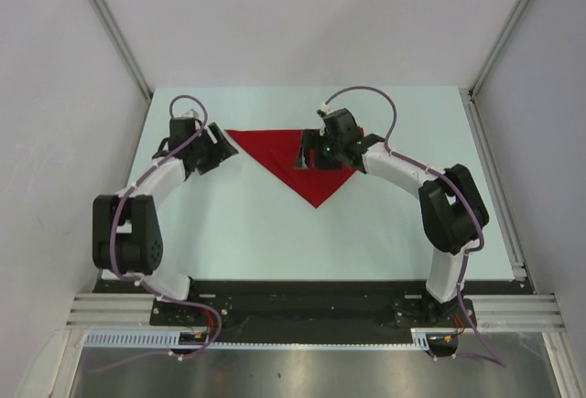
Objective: Fold the napkin, place the utensils inside, and roll it up
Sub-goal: Fold the napkin
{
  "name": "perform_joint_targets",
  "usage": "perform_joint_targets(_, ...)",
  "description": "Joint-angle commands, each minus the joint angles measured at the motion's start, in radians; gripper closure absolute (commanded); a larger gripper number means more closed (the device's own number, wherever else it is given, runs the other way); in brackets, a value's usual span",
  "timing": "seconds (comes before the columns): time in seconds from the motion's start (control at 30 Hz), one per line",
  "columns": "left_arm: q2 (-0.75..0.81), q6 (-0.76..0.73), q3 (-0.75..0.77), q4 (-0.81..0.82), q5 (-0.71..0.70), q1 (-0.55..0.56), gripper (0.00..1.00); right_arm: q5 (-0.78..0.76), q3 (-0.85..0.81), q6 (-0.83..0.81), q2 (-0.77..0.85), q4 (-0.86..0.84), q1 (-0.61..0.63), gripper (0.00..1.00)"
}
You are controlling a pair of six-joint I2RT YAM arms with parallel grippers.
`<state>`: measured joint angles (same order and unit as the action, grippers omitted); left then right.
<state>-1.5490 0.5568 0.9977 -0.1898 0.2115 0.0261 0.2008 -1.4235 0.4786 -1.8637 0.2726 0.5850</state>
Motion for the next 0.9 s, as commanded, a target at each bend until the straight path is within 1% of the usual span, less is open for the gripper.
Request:
perform_joint_targets(0.0,-0.108,0.092,0.108,0.119,-0.02,0.003,0.25,0.022,0.115,0.038,0.09,-0.062,0.006,0.23)
perform_joint_targets(0.07,-0.169,0.124,0.131,0.139,-0.024,0.005,0.26,0.023,0.171,0.052,0.119,-0.07,0.006,0.23)
perform_joint_targets(0.1,-0.19,0.135,0.151,0.151,-0.026,0.005,0.29,0.022,0.188,0.055,0.148,-0.078,0.006,0.23)
perform_joint_targets(0.17,-0.224,0.167,0.163,0.185,-0.035,0.005,0.32,0.022,0.224,0.064,0.176,-0.076,0.009,0.23)
perform_joint_targets(0.27,-0.305,0.201,0.194,0.185,-0.057,0.005,0.38,0.02,0.247,0.074,0.23,-0.073,0.007,0.23)
perform_joint_targets(0.3,-0.336,0.21,0.205,0.213,-0.058,0.005,0.41,0.019,0.255,0.078,0.242,-0.067,0.007,0.23)
perform_joint_targets(0.47,-0.422,0.236,0.242,0.243,-0.098,0.005,0.45,0.012,0.268,0.08,0.323,-0.041,0.007,0.23)
perform_joint_targets(0.6,-0.49,0.238,0.304,0.239,-0.106,0.003,0.47,-0.006,0.276,0.075,0.374,-0.001,0.003,0.22)
perform_joint_targets(0.87,-0.585,0.287,0.354,0.289,-0.072,-0.02,0.5,-0.021,0.299,0.074,0.437,0.033,-0.025,0.22)
